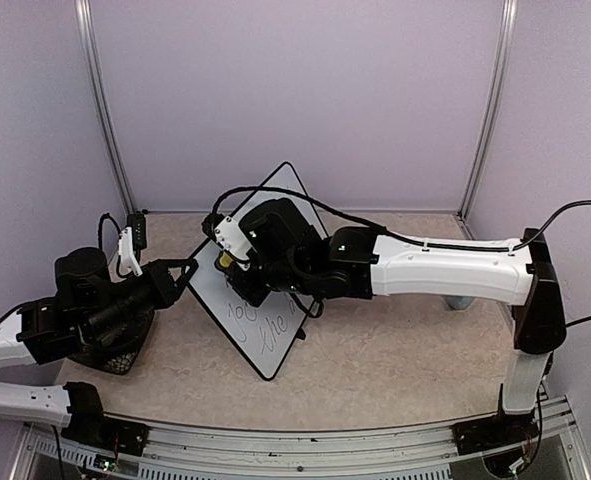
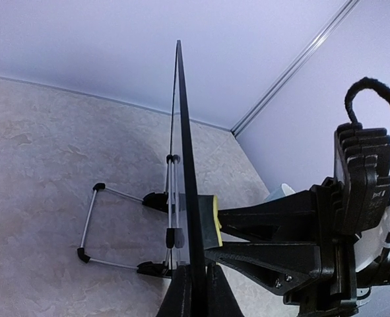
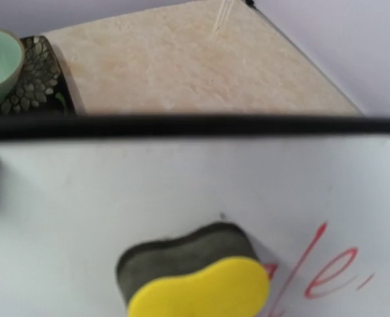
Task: Erase the whiteboard
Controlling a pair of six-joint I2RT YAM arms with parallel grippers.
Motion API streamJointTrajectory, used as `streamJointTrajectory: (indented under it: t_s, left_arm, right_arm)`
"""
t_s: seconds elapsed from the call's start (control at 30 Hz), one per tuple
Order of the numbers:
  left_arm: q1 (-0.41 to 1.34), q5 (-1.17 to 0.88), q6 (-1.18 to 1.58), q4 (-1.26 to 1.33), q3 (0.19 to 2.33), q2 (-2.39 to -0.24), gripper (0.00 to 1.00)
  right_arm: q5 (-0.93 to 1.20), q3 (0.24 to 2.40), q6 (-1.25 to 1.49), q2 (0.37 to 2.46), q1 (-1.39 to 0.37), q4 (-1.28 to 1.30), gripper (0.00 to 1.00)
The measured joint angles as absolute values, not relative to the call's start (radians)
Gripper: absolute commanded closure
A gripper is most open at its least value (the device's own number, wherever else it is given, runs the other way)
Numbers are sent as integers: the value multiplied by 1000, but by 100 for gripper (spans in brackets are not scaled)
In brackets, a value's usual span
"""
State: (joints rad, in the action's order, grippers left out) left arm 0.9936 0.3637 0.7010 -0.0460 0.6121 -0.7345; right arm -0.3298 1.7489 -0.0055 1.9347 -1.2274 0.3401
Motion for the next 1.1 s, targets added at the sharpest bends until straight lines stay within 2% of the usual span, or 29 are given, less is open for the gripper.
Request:
streamJointTrajectory:
  t_s: [0.43,0.67,1.1]
  left_arm:
    - [994,364,701,-46,612,-735,100]
    - [994,362,701,-44,612,-736,100]
    - [995,351,701,-38,612,-736,100]
  right_arm:
    - [-322,1571,43,1884,-1227,334,100]
    - [-327,1589,41,1883,-1230,356,100]
    - [-336,1746,2,1916,-1235,367,100]
